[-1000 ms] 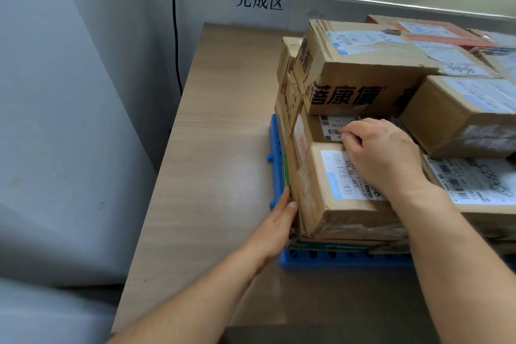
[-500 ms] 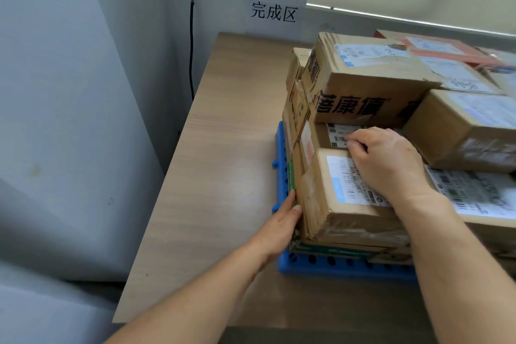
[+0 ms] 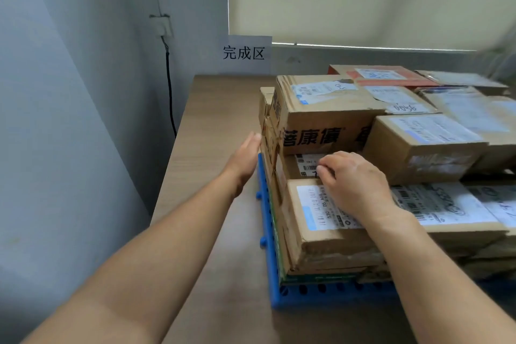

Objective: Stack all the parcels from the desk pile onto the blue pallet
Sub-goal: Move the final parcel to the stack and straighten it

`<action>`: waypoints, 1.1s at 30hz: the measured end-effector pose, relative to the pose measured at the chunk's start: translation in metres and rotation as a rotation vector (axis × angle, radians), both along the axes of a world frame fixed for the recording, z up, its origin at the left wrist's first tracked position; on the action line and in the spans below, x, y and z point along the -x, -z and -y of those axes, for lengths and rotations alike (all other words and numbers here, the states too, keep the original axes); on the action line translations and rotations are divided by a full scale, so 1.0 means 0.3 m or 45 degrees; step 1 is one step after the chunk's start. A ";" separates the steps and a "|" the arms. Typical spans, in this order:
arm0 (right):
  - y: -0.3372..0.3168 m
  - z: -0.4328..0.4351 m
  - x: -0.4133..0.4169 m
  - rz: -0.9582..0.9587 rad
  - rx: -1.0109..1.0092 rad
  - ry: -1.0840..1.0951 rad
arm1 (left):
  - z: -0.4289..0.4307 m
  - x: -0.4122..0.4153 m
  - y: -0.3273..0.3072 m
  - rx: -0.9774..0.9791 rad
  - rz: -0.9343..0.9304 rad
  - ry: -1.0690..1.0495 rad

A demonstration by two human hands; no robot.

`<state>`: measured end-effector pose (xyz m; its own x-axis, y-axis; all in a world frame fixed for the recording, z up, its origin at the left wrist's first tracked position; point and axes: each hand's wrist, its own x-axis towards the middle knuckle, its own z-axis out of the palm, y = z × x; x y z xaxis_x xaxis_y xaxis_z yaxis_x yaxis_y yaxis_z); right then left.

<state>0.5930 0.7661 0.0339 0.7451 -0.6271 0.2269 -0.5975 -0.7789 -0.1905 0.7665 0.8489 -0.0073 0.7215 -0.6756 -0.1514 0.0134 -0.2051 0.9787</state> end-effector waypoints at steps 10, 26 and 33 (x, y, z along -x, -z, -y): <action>0.013 -0.003 -0.047 -0.004 0.103 0.021 | 0.231 -0.234 -0.122 -0.007 -0.139 0.046; 0.017 0.002 -0.081 -0.067 0.130 0.059 | 0.284 -0.251 -0.097 -0.035 -0.111 0.209; -0.002 -0.009 -0.077 -0.143 0.096 0.073 | 0.271 -0.245 -0.096 0.019 -0.213 0.256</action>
